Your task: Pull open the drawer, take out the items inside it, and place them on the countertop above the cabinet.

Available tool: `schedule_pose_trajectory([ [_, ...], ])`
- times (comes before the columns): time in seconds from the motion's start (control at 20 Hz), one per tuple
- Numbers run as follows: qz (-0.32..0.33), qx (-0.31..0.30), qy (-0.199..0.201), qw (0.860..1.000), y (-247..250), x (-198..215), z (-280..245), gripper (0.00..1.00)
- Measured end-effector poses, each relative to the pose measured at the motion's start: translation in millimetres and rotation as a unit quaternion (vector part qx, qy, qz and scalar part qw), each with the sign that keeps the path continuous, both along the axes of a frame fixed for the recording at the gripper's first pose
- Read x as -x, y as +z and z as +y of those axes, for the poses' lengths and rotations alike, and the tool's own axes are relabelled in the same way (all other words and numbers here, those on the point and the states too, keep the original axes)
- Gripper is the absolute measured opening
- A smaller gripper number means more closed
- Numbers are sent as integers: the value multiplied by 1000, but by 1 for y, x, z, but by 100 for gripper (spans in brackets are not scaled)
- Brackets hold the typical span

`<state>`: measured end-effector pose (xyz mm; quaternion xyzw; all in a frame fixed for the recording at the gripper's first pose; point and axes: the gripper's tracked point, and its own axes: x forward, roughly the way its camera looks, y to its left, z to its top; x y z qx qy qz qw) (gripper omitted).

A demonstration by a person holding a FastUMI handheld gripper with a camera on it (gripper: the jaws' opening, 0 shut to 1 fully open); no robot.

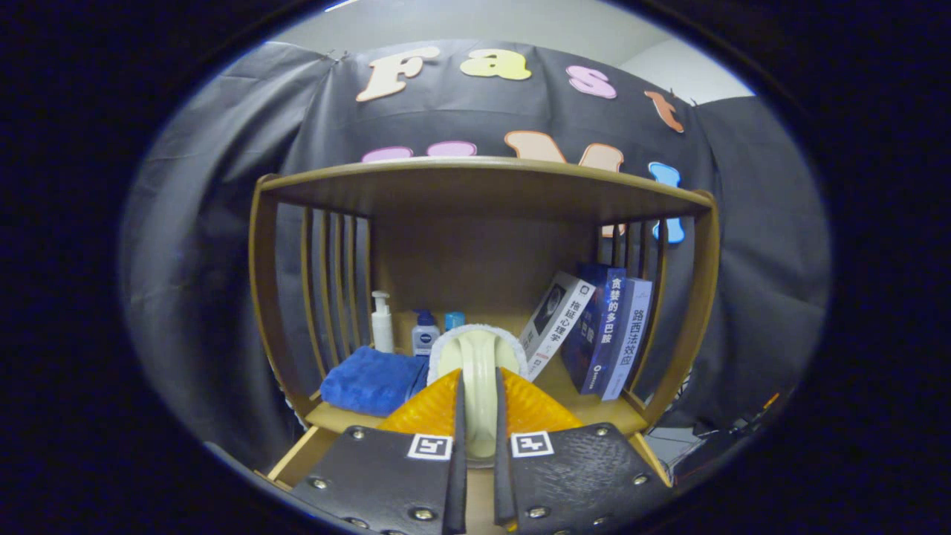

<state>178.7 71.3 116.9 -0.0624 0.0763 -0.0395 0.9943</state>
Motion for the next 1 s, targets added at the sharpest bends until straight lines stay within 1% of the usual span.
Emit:
schedule_pose_trajectory([
  [0.1,9,18,-14,1000,-6,-19,-13,15],
  [0.25,31,49,-24,998,-35,-49,-20,15],
  [0.4,67,42,-16,997,-77,-71,-14,15],
  [0.5,89,49,-10,995,-106,-87,-13,15],
  [0.6,117,48,-24,992,-138,-96,-21,15],
  [0.65,121,43,-27,991,-148,-101,-22,15],
  [0.75,110,18,-45,993,-156,-113,-31,15],
  [0.8,85,8,-47,995,-153,-118,-29,15],
  [1.0,58,25,-48,997,-153,-146,-36,15],
])
